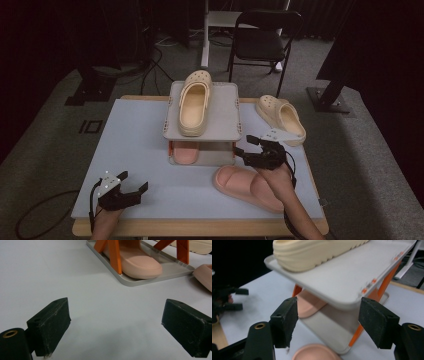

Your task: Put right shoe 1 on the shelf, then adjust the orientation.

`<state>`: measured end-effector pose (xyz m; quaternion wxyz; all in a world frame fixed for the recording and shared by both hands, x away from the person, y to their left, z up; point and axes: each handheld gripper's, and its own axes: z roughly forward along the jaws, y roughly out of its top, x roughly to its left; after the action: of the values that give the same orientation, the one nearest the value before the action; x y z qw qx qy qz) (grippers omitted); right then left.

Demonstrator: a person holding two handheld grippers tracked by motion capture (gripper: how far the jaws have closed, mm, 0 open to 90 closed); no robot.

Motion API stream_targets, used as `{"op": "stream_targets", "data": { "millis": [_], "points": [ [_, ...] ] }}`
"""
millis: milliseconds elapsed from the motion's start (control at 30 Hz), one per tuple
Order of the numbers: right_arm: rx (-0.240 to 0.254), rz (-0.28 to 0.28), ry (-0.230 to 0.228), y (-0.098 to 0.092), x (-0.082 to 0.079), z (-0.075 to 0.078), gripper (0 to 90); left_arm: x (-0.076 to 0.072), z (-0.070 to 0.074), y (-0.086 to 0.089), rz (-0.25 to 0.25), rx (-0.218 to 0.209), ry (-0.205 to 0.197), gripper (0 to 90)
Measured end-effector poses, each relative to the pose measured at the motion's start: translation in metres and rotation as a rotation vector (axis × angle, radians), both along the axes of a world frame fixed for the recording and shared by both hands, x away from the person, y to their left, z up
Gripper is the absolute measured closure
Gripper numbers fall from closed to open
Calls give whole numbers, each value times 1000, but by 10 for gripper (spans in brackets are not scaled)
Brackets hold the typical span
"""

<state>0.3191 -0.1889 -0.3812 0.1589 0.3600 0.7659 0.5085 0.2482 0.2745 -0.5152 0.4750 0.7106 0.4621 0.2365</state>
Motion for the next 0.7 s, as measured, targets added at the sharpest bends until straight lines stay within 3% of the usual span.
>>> {"op": "stream_targets", "data": {
  "millis": [300,700],
  "points": [
    [-29,14,19,-18,-12,-24,299,0,-1,-1,-1,-1,7,79],
    [-57,-18,58,-58,-20,-57,296,0,0,-1,4,-3,6,79]
  ]
}}
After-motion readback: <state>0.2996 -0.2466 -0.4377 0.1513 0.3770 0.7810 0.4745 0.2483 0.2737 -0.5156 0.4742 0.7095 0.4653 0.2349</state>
